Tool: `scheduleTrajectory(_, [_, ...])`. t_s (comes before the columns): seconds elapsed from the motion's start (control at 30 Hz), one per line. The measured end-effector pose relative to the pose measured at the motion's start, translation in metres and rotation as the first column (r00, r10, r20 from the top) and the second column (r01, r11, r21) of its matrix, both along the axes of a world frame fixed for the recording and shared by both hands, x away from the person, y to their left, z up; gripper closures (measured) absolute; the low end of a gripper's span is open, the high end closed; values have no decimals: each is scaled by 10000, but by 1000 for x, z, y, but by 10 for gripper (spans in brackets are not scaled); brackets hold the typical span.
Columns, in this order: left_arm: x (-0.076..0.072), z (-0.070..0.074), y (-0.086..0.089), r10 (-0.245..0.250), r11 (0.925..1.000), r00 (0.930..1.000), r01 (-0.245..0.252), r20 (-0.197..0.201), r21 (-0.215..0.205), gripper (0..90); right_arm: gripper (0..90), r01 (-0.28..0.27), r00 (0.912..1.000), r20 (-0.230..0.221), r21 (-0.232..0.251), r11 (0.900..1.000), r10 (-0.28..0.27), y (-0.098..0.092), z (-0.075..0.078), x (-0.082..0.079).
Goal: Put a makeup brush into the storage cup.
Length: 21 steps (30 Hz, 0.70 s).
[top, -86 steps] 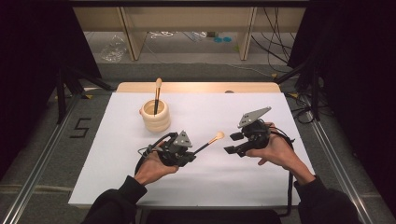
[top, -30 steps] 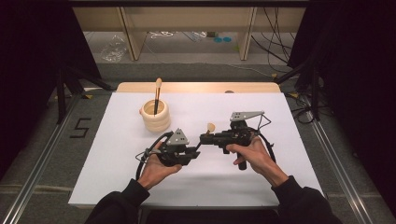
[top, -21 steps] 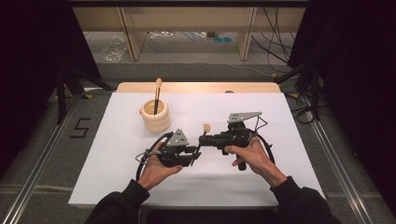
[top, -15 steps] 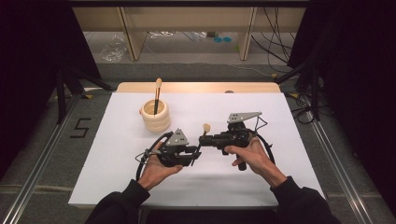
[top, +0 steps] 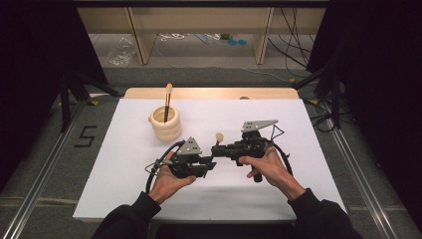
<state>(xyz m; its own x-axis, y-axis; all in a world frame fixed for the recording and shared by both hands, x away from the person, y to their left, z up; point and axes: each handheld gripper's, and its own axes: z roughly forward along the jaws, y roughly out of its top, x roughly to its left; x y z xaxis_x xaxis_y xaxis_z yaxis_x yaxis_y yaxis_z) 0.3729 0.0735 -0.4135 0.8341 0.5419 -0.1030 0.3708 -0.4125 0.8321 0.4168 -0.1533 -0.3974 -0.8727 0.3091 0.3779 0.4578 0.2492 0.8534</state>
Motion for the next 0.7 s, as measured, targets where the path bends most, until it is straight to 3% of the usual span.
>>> scheduleTrajectory(0.33, [2,2,2,-12,9992,10000,10,-52,-403,767,834,-130,9999,-60,-61,9999,129,2,-1,-1])
scheduleTrajectory(0.37, [2,3,3,20,9992,9998,-28,-191,-396,768,834,-141,9999,-83,-74,9999,141,2,-1,-2])
scheduleTrajectory(0.7, [3,4,4,17,9986,10000,-22,-97,-533,780,834,-293,9995,-81,77,9995,293,5,-2,-2])
